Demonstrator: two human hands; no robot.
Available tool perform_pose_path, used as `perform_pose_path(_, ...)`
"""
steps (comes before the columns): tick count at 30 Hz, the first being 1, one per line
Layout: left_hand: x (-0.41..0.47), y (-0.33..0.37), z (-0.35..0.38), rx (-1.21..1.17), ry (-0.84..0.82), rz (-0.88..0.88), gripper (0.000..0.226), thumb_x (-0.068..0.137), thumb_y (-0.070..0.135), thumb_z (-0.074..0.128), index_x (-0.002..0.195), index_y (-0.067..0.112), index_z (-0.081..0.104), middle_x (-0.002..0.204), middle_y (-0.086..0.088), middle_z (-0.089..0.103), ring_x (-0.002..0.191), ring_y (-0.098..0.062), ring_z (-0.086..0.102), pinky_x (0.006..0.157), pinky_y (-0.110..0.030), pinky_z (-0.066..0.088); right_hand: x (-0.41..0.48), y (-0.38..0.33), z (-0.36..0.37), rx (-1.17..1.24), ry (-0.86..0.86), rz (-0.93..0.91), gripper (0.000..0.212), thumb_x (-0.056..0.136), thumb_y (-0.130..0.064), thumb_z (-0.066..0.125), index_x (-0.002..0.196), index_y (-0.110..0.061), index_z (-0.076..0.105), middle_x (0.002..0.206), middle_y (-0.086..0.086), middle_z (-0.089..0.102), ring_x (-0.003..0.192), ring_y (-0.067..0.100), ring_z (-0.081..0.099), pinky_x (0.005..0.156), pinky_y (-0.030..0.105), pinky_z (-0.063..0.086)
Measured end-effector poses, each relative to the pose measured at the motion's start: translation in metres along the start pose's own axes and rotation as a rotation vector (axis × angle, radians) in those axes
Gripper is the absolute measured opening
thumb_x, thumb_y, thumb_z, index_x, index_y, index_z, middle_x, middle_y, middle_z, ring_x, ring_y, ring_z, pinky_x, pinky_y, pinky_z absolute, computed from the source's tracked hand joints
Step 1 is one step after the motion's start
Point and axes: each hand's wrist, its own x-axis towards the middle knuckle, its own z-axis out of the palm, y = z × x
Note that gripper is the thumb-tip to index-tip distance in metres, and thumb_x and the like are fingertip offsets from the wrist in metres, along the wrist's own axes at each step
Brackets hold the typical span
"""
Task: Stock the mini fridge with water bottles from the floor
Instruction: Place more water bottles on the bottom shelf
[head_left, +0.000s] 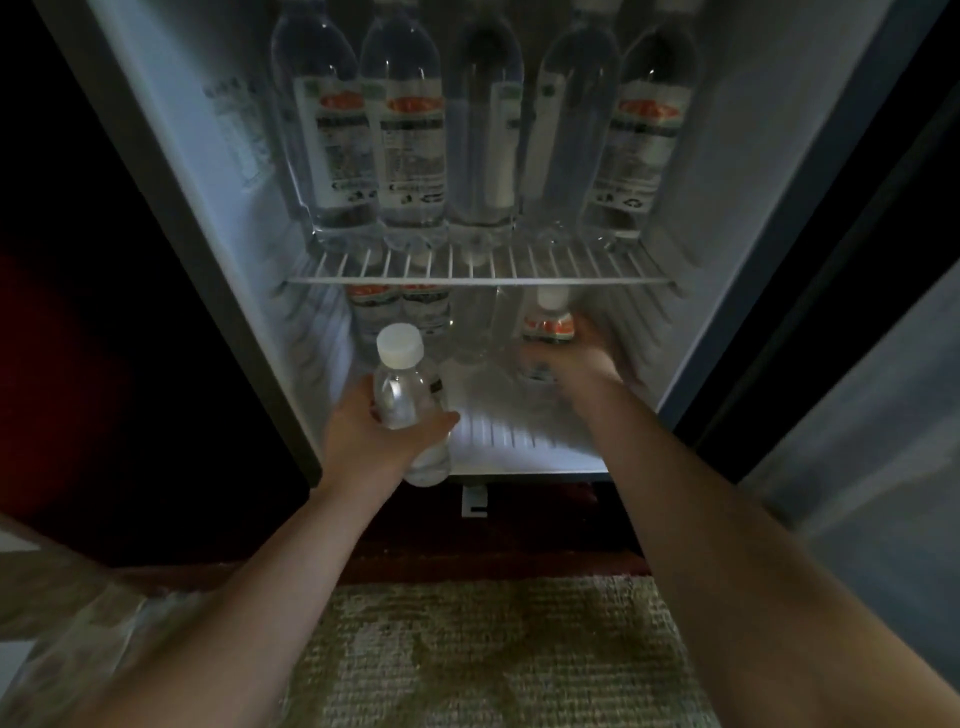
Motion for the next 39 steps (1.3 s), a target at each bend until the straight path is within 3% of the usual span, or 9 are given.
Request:
perform_pose_path(4, 0.009, -0.01, 0.001, 0.058, 0.013, 0.059, 0.042, 0.065, 0.03, 0.084, 0.098, 0.018, 0.062, 0.087, 0.014, 0.065, 0.079, 0.006, 0.058, 0.06, -0.01, 0.039, 0.042, 0.003, 0.018, -0.042, 0.033, -0.005, 0.048, 0.06, -0.021, 0.084, 0.103, -0.015, 0.066, 0.094, 0.004, 0.072, 0.085, 0.019, 0.069, 0.07, 0.031, 0.059)
perform_pose_path(7, 0.012, -0.016, -0.002, 0.055, -0.001, 0.062, 0.039, 0.066, 0.03, 0.083, 0.097, 0.018, 0.063, 0.088, 0.011, 0.068, 0.08, 0.003, 0.061, 0.06, -0.008, 0.04, 0.061, 0.003, 0.027, -0.039, 0.107, -0.075, 0.062, 0.064, -0.015, 0.086, 0.119, -0.01, 0.058, 0.103, 0.0, 0.067, 0.093, 0.014, 0.064, 0.062, 0.015, 0.046)
perform_pose_path(13, 0.018, -0.027, -0.005, 0.064, -0.008, 0.045, 0.042, 0.065, 0.034, 0.083, 0.099, 0.018, 0.064, 0.092, 0.005, 0.07, 0.087, -0.008, 0.065, 0.073, -0.025, 0.052, 0.077, 0.008, 0.035, -0.038, 0.124, -0.18, 0.038, 0.071, -0.013, 0.082, 0.105, -0.004, 0.068, 0.1, 0.009, 0.071, 0.098, 0.023, 0.067, 0.078, 0.028, 0.052)
perform_pose_path(19, 0.017, -0.026, -0.005, 0.065, -0.005, 0.015, 0.046, 0.065, 0.032, 0.083, 0.102, 0.017, 0.061, 0.093, 0.006, 0.067, 0.086, -0.004, 0.061, 0.064, -0.016, 0.043, 0.048, 0.013, 0.035, 0.022, 0.064, -0.142, 0.07, 0.079, -0.019, 0.077, 0.137, -0.02, 0.038, 0.12, -0.007, 0.056, 0.106, 0.01, 0.055, 0.084, 0.026, 0.046)
perform_pose_path(24, 0.014, -0.017, -0.009, 0.039, 0.011, 0.001, 0.048, 0.063, 0.03, 0.084, 0.102, 0.022, 0.058, 0.094, 0.008, 0.066, 0.088, -0.008, 0.064, 0.071, -0.022, 0.049, -0.005, 0.008, 0.029, 0.043, 0.118, -0.118, 0.046, 0.09, -0.015, 0.061, 0.131, -0.026, 0.045, 0.11, -0.016, 0.053, 0.109, 0.011, 0.052, 0.085, 0.024, 0.041)
perform_pose_path(28, 0.014, -0.001, -0.013, 0.072, 0.021, -0.001, 0.051, 0.061, 0.03, 0.085, 0.101, 0.019, 0.057, 0.094, 0.008, 0.064, 0.09, -0.01, 0.062, 0.076, -0.027, 0.049, -0.055, 0.017, 0.021, 0.109, -0.271, -0.095, 0.079, 0.083, 0.007, 0.063, 0.145, -0.028, 0.029, 0.119, -0.015, 0.051, 0.111, 0.003, 0.052, 0.084, 0.021, 0.047)
perform_pose_path(32, 0.017, 0.02, -0.009, 0.158, 0.013, 0.076, 0.045, 0.063, 0.028, 0.086, 0.094, 0.021, 0.054, 0.077, 0.02, 0.051, 0.071, 0.003, 0.051, 0.062, -0.013, 0.039, -0.092, 0.026, 0.019, -0.075, -0.676, -0.127, 0.093, 0.076, -0.006, 0.078, 0.146, -0.036, 0.024, 0.146, -0.009, 0.038, 0.133, 0.001, 0.035, 0.106, 0.025, 0.035)
perform_pose_path(36, 0.017, 0.028, 0.004, 0.244, -0.006, 0.123, 0.048, 0.054, 0.04, 0.087, 0.089, 0.019, 0.061, 0.086, 0.008, 0.063, 0.079, -0.007, 0.062, 0.067, -0.021, 0.05, -0.11, 0.025, 0.038, 0.037, -0.517, -0.149, 0.08, 0.069, -0.015, 0.085, 0.137, -0.026, 0.042, 0.124, -0.019, 0.055, 0.114, -0.01, 0.05, 0.096, 0.008, 0.038)
perform_pose_path(39, 0.016, 0.036, 0.015, 0.316, -0.025, 0.155, 0.062, 0.053, 0.045, 0.086, 0.098, 0.011, 0.059, 0.101, 0.002, 0.061, 0.089, -0.01, 0.059, 0.069, -0.023, 0.044, -0.107, 0.028, 0.04, 0.073, -0.369, -0.15, 0.062, 0.067, -0.016, 0.086, 0.118, -0.029, 0.051, 0.11, -0.018, 0.059, 0.103, -0.006, 0.056, 0.095, 0.017, 0.044)
